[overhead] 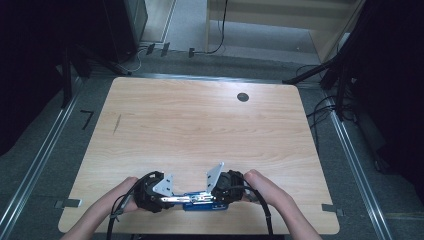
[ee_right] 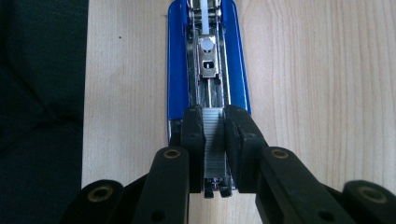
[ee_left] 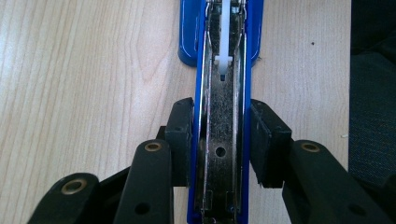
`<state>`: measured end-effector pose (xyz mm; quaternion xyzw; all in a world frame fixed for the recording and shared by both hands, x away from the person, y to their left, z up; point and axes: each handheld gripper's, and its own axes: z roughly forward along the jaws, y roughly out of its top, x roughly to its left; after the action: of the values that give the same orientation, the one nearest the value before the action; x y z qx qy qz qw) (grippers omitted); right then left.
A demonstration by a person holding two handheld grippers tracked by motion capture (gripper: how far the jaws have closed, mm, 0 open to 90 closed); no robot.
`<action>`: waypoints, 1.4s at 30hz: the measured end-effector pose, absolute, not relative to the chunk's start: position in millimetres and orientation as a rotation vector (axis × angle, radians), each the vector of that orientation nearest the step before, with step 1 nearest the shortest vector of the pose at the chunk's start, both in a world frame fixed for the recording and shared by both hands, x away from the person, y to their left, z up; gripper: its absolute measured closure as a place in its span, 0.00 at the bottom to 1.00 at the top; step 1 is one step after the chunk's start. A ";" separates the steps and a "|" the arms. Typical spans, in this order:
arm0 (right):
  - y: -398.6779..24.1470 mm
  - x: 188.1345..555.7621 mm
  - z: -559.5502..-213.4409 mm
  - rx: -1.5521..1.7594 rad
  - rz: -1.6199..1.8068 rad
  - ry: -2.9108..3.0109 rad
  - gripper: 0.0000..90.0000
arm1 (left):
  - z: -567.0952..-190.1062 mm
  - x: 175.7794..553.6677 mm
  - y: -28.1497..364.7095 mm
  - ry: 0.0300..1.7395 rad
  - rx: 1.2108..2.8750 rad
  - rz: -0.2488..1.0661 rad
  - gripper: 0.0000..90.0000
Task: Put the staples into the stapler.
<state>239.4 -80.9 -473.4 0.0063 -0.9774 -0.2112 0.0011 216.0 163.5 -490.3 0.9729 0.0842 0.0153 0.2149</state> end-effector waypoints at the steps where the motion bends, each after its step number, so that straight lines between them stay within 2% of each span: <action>1: -80.0 239.7 -472.9 0.035 -0.652 -3.072 0.88 | -490.4 216.0 163.4 0.232 2.698 0.041 0.73; 42: -60.9 239.6 -469.2 0.145 -0.492 -3.107 0.88 | -490.7 215.6 162.8 0.222 2.694 0.046 0.73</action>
<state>239.6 -60.9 -469.2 0.0462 -0.9866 -0.1563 -0.0038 215.6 162.8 -490.7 0.9727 0.0800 0.0166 0.2172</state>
